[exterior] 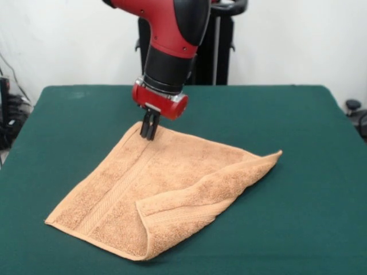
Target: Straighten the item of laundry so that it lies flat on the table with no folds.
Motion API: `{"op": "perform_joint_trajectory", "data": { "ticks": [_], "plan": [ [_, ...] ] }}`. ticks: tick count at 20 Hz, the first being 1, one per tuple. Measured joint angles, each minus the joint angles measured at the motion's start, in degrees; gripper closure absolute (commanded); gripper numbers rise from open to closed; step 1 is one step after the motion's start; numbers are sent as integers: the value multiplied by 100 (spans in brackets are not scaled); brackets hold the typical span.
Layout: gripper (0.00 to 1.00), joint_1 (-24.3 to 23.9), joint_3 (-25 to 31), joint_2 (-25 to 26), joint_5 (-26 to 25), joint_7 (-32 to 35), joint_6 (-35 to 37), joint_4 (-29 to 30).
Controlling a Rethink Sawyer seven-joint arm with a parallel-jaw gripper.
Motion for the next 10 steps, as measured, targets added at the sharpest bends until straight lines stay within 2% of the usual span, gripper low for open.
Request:
{"op": "perform_joint_trajectory", "data": {
  "ticks": [10],
  "plan": [
    [100,-148,197,200,-168,0,-470,65]
  ]
}}
